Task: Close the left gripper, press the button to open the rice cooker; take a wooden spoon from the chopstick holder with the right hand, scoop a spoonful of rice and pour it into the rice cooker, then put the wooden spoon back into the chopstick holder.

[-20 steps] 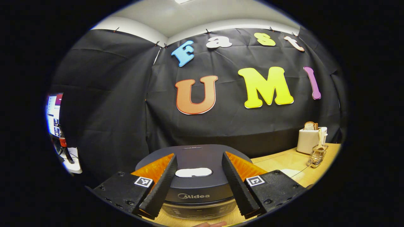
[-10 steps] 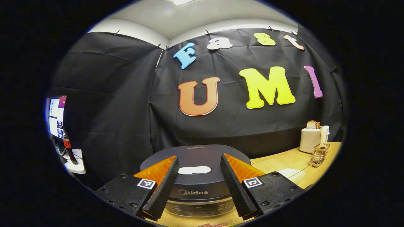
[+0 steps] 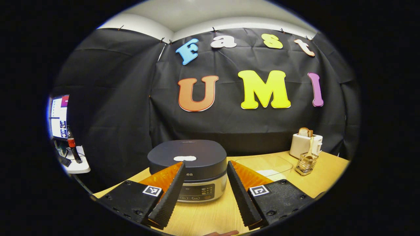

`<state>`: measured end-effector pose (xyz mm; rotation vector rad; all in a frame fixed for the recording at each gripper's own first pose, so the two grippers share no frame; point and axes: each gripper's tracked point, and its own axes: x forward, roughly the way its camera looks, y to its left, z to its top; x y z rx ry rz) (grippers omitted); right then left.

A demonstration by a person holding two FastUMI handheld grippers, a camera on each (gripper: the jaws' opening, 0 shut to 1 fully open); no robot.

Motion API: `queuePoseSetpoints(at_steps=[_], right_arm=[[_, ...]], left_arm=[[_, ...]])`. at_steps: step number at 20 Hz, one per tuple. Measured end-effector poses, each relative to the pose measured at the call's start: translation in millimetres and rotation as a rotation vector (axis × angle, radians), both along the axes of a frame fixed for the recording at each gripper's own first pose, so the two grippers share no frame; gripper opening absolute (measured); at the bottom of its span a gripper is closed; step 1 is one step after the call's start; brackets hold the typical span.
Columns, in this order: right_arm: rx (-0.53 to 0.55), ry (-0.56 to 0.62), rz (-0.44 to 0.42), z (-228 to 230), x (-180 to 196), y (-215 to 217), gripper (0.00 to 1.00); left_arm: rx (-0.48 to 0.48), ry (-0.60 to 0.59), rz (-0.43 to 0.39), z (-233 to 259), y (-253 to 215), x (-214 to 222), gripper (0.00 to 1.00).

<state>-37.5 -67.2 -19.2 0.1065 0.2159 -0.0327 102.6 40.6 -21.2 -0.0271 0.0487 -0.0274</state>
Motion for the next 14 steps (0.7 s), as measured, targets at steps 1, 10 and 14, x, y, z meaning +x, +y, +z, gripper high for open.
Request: queuePoseSetpoints(at_steps=[1,10,14], right_arm=[[-0.005,-0.013,-0.009,6.9,1.1,2.0,0.96],[-0.044,-0.047,0.006,29.9,6.6,44.0,0.96],[-0.062,-0.015,0.037,13.3,7.5,56.0,0.92]], left_arm=[[-0.007,0.007,-0.009,-0.2,-5.5,-13.2,0.82],[-0.012,-0.024,-0.005,21.6,-17.4,-98.7,0.82],[-0.003,-0.04,-0.037,26.5,-34.0,-124.1,0.81]])
